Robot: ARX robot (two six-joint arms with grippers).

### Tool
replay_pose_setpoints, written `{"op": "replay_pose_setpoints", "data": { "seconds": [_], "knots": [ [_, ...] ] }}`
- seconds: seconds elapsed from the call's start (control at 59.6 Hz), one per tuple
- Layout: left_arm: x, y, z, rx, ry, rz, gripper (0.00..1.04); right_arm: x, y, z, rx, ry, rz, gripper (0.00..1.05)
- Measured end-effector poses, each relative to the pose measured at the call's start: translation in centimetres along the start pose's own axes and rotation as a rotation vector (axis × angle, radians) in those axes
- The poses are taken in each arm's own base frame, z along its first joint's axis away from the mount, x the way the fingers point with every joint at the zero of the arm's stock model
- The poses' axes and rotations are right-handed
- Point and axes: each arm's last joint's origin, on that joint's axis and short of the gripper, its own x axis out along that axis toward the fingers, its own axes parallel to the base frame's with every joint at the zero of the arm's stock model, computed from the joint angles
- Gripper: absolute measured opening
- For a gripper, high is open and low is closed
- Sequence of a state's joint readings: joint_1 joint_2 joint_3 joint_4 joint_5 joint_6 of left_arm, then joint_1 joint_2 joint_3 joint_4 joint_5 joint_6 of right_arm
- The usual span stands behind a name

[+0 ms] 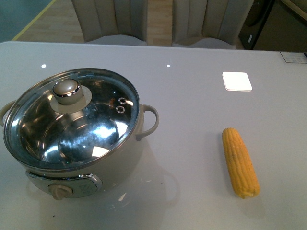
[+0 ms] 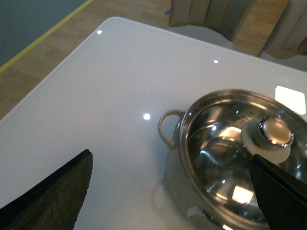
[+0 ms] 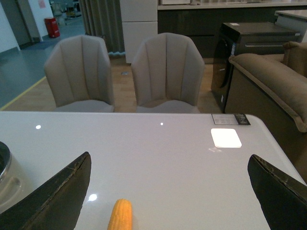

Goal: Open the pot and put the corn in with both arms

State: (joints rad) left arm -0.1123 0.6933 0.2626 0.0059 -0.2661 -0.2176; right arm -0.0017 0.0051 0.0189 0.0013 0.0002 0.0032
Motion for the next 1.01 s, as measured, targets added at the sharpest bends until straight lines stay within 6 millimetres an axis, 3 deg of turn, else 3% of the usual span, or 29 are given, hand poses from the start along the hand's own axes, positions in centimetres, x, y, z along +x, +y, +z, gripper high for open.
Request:
{"op": "replay_pose_setpoints", "data": {
  "seconds": [0.185,0.352,0.571,0.923,1.007],
  "knots": [
    [6.3,-3.3,2.1,0.036,-0.050,-0.106,0.98,0.0,0.0,0.0,0.000,0.000,0.000,0.96],
    [10.9,-6.4,1.1,0.115,-0.026,-0.172,0.98,0.0,0.0,0.0,0.000,0.000,0.000,0.96],
    [13.5,-8.8,-1.9,0.186,0.026,-0.216,0.98,0.0,0.0,0.0,0.000,0.000,0.000,0.96],
    [16.2,-10.1,-6.4,0.228,0.101,-0.227,0.98,0.0,0.0,0.0,0.000,0.000,0.000,0.96],
    [16.6,-10.4,-6.6,0.229,0.091,-0.232,0.98,0.0,0.0,0.0,0.000,0.000,0.000,0.96]
  ]
}}
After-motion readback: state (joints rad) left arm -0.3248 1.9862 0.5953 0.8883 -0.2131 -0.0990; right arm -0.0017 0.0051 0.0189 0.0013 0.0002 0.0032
